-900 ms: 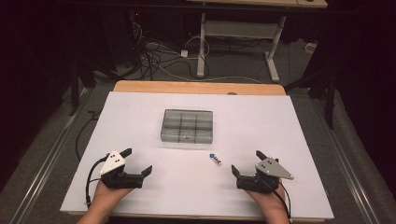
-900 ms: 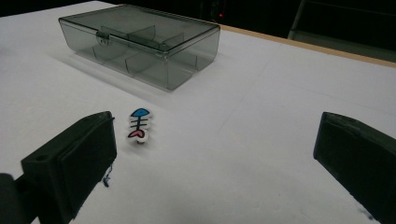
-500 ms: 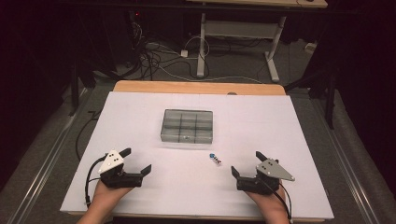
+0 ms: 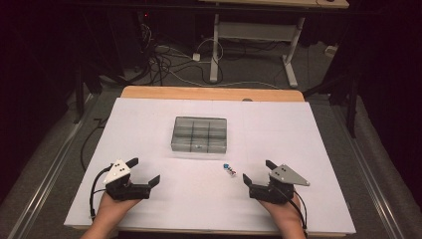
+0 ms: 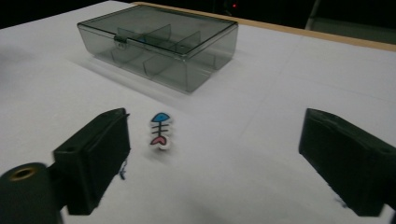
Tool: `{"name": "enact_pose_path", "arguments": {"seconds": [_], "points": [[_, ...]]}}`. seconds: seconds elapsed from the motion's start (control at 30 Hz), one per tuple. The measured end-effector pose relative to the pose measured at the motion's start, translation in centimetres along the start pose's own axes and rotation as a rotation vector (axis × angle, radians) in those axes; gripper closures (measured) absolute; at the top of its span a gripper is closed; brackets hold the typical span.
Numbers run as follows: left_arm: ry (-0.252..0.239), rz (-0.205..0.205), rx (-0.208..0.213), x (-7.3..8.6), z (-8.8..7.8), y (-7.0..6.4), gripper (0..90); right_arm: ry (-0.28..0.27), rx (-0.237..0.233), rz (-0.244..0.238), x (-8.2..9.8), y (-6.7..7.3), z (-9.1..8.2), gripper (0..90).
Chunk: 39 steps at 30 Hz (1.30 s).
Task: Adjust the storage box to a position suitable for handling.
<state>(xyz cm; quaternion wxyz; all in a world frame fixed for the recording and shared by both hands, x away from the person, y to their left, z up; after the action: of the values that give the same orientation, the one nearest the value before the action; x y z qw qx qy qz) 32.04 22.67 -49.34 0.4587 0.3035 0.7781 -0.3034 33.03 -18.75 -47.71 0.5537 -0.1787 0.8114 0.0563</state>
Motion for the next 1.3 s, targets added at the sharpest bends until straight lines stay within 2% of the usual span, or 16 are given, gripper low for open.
{"name": "enact_pose_path", "arguments": {"seconds": [0.1,0.27,0.37,0.57,0.67,0.7,0.83,0.9,1.07,1.3], "points": [[0.003,-0.001,-0.007,0.4,-0.5,-0.1,0.0,0.031,-0.025,-0.012,-0.5,0.8,0.9,24.0],[0.003,-0.021,-0.021,0.9,-1.0,0.3,0.0,0.086,-0.052,-0.087,-0.8,2.2,2.5,43.5],[-0.011,-0.029,-0.024,1.0,-1.3,0.3,0.0,0.123,-0.062,-0.106,-0.9,2.7,3.5,51.3],[-0.010,-0.026,-0.026,1.3,-1.9,-0.1,0.0,0.219,-0.100,-0.162,-0.8,3.9,5.3,56.7],[-0.010,-0.028,-0.026,1.4,-2.0,-0.2,0.0,0.250,-0.102,-0.190,-0.6,4.3,5.7,56.8],[-0.012,-0.029,-0.028,1.4,-2.2,-0.2,0.0,0.276,-0.104,-0.202,-0.5,4.5,6.1,57.0],[-0.014,-0.030,-0.028,1.4,-2.3,-0.4,0.0,0.282,-0.115,-0.206,-0.5,4.7,6.3,64.0],[-0.011,-0.030,-0.026,1.5,-2.3,-0.4,0.0,0.281,-0.125,-0.206,-0.5,4.7,6.4,70.9],[-0.007,-0.028,-0.018,1.5,-2.4,-0.5,0.0,0.287,-0.145,-0.196,-0.5,4.5,6.3,76.9],[-0.009,-0.025,-0.012,1.2,-2.3,-0.5,0.0,0.294,-0.119,-0.219,-0.3,4.1,5.6,82.9]]}}
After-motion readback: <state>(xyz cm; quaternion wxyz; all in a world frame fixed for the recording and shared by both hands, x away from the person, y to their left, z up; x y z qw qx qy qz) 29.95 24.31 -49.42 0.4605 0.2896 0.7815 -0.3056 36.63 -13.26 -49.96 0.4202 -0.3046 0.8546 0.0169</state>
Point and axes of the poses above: each handheld gripper's, and its own axes: z roughly forward along the jaws, x roughly out of its underside, y roughly to its left, the point moved 3 cm from there along z, roughly forward along the jaws, and after that the axes turned 13 degrees about x, right-handed, at the moved point
